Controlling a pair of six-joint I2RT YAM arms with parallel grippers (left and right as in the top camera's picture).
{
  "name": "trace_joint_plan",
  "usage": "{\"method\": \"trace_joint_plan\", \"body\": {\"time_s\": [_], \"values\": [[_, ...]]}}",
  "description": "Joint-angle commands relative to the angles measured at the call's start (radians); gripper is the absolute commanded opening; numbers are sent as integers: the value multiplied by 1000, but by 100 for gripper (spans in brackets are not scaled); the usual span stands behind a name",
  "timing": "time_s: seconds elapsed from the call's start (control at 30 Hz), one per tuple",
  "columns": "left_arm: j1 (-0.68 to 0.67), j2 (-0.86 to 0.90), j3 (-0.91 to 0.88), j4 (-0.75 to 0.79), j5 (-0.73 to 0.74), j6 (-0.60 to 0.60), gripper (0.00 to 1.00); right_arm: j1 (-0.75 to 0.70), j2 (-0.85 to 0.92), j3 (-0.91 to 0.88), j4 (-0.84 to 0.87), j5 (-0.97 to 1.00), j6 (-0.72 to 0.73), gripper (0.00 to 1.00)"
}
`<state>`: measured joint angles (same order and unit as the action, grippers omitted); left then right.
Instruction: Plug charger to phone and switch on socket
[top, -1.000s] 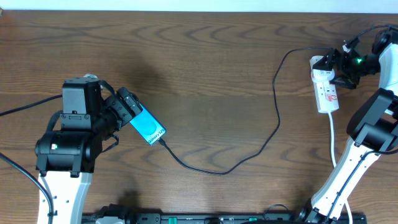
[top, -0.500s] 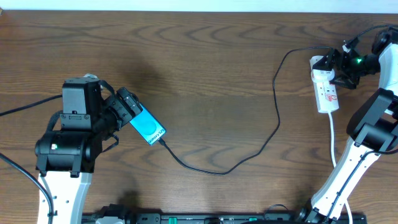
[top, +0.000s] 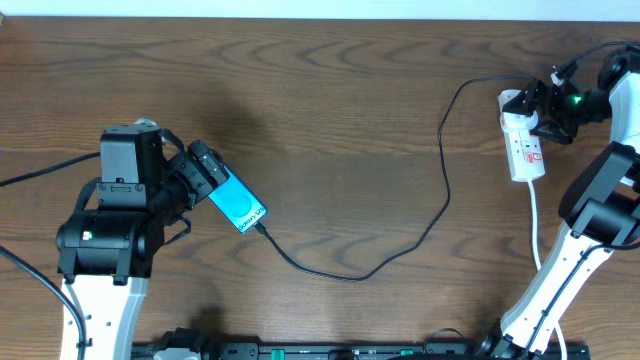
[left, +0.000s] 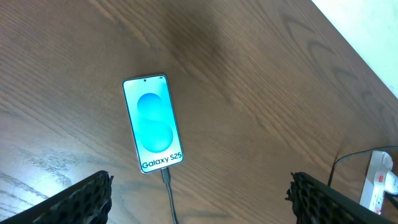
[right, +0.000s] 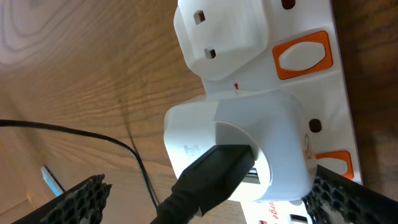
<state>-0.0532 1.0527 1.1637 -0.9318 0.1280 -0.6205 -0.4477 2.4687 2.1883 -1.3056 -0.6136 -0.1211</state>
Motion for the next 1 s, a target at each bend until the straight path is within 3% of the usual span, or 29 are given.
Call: {"method": "trace_joint_plan", "body": {"time_s": [0.0, 0.97], "values": [[5, -8, 23, -3, -10, 18, 91, 16, 34, -43, 0, 15, -15, 99], [5, -8, 23, -3, -10, 18, 91, 2, 34, -42, -4, 54, -13, 99]]}}
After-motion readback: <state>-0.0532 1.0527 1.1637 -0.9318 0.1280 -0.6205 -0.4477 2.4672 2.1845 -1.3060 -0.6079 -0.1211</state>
